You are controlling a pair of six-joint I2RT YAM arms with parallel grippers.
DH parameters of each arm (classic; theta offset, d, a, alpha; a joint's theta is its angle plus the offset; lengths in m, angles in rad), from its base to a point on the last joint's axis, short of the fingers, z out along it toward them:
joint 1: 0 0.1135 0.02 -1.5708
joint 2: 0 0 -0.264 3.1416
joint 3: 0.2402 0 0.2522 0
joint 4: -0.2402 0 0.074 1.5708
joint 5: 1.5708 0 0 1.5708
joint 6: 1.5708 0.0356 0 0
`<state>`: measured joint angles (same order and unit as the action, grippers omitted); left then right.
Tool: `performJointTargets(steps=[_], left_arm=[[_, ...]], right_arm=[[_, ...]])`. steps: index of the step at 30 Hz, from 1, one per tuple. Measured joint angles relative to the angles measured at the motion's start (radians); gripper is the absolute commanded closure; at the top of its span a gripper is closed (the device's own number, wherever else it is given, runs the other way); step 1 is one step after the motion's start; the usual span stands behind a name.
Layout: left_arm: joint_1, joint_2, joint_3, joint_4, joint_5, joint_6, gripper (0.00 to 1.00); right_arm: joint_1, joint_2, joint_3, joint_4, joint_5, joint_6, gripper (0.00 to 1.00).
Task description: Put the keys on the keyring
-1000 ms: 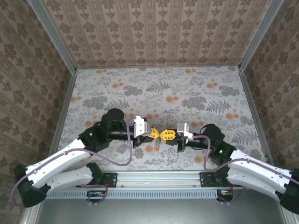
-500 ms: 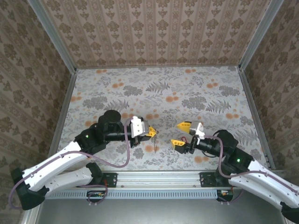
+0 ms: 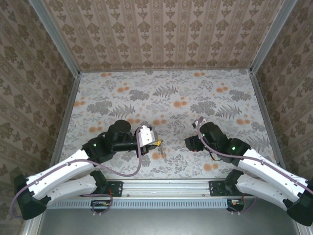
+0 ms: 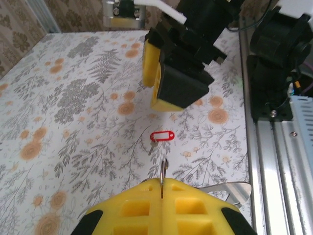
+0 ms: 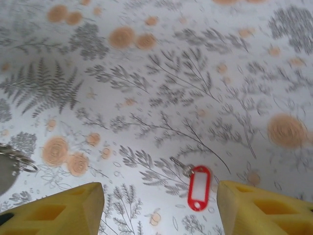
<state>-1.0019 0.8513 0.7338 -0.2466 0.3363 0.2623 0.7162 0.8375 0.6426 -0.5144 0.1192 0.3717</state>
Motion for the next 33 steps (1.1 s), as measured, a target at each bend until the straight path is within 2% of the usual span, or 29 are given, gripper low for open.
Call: performJointTargets(steps=[7,20,33], left_arm=[[-0.019,0.022,-0.035,0.0,-0.073,0.002,1.0],[-0.02,0.04,-0.05,0.016,-0.087,0.004,1.0],[-0.019,0.037,-0.058,0.032,-0.084,0.003,1.0]], right_arm=[[-0.081,0.03,-0.055,-0.034,-0.077,0.075,0.38],[-0.082,0.206,-0.092,0.01,-0.142,0.104,0.41],[-0.082,0.376,-0.078,0.091,-0.132,0.096,0.52]])
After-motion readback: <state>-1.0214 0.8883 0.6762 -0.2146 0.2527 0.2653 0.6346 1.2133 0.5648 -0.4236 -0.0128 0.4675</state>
